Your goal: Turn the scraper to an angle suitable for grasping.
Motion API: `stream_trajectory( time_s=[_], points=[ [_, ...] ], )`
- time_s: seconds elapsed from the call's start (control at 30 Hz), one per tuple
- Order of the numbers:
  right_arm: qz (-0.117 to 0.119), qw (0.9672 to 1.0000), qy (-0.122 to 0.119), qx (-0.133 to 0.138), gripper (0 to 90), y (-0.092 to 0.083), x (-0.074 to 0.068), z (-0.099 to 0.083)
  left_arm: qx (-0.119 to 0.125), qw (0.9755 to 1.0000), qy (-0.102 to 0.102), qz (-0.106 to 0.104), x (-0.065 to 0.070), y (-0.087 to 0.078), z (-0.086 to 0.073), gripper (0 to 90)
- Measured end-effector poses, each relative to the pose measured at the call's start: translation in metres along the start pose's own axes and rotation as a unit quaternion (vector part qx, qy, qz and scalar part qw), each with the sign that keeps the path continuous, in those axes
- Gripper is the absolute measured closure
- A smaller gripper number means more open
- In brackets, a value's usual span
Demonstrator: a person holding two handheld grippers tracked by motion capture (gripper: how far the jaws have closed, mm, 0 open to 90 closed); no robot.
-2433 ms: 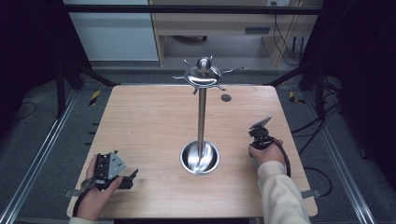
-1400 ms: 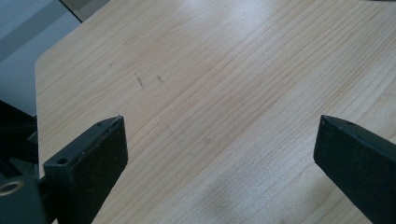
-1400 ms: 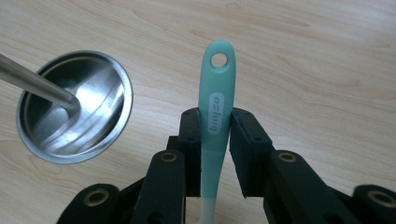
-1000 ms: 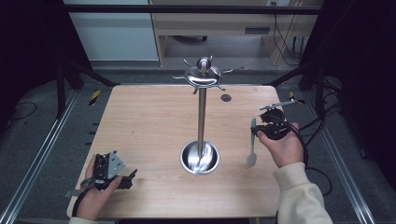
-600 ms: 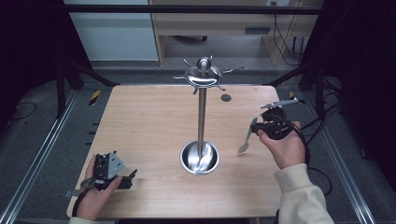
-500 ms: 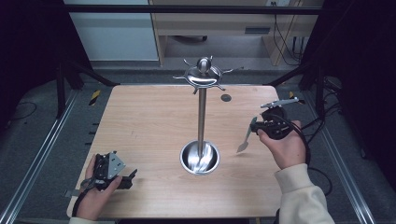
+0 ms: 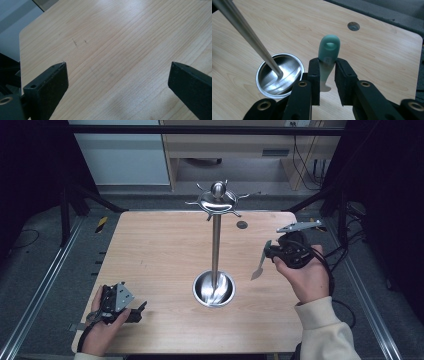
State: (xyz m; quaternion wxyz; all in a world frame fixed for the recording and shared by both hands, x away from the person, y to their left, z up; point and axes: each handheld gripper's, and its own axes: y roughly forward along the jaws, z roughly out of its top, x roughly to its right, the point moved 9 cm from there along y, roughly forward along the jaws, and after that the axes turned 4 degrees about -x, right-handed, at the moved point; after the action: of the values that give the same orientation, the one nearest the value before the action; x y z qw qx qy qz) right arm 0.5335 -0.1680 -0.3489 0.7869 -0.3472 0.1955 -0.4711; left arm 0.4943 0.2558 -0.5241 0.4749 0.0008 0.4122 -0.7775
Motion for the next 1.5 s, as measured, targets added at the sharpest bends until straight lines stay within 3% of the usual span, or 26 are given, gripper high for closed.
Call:
stream_trajectory(
  time_s=[0.67, 1.5],
  points=[
    [0.02, 0.9979, -0.038, 0.049, 75.1, -0.043, -0.021, 0.026, -0.001, 1.0, 0.002, 0.0, 0.001, 0.0, 0.0, 2.7],
    [0.045, 0.9919, -0.081, 0.086, 75.0, -0.072, -0.045, 0.052, -0.003, 1.0, 0.005, -0.002, 0.002, 0.001, 0.0, 2.7]
  ],
)
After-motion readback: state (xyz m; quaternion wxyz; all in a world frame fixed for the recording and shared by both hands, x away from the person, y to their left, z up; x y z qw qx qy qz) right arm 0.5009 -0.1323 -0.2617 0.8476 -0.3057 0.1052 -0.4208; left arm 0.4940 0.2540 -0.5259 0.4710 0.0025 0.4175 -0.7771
